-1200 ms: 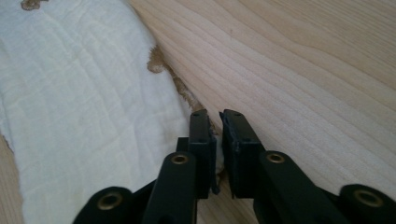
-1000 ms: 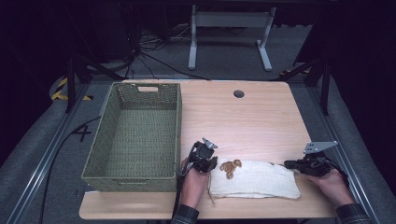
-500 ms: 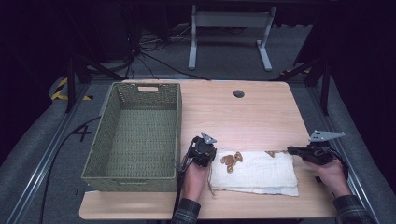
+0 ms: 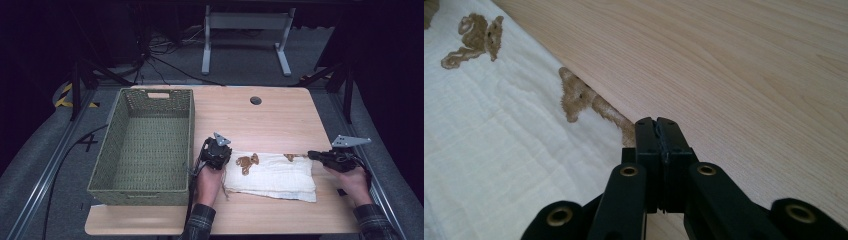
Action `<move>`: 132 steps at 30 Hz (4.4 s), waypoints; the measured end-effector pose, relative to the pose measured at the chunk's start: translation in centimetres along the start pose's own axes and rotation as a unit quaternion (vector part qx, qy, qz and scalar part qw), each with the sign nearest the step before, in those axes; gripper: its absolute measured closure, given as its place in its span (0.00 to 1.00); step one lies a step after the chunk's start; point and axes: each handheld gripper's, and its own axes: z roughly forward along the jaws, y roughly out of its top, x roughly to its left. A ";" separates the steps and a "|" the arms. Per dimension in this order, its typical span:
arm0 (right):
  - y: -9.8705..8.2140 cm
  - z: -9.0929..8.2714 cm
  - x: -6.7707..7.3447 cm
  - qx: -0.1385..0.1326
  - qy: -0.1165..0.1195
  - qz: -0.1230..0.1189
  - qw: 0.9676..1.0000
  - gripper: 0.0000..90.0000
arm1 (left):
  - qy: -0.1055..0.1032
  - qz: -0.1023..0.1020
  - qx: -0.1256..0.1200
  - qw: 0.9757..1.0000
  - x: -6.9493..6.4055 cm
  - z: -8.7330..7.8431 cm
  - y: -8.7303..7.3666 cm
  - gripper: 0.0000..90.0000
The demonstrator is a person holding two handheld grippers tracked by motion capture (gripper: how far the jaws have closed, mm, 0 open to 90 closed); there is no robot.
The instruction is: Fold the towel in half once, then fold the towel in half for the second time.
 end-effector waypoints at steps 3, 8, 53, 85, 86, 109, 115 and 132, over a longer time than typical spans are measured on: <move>-0.1 -0.3 0.2 -0.003 0.001 0.000 1.000 0.99 | 0.002 0.002 -0.005 1.000 -0.2 -0.4 -0.1 0.95; -0.6 -1.3 1.0 -0.007 0.009 -0.003 1.000 0.99 | 0.004 -0.003 -0.015 1.000 -1.0 -1.1 -0.6 0.95; -5.2 -5.4 7.6 0.037 0.058 -0.035 0.997 0.97 | 0.005 0.013 0.002 1.000 -5.5 -5.6 -6.3 0.89; -4.4 -3.3 8.1 0.070 0.088 -0.046 0.993 1.00 | -0.034 0.054 0.044 0.997 -4.8 -2.8 -4.3 0.99; -4.1 -3.0 8.4 0.066 0.093 -0.050 0.992 1.00 | -0.040 0.059 0.043 0.997 -4.9 -2.6 -4.0 0.99; -2.1 1.7 11.4 0.089 0.121 -0.096 0.984 1.00 | -0.076 0.116 0.085 0.987 -7.2 2.9 -1.3 1.00; -1.7 2.1 10.6 0.090 0.110 -0.090 0.986 1.00 | -0.072 0.106 0.094 0.987 -7.1 1.9 -1.9 1.00; 0.4 4.7 8.4 0.083 0.105 -0.082 0.988 1.00 | -0.094 0.096 0.106 0.985 -7.4 -0.7 -4.0 1.00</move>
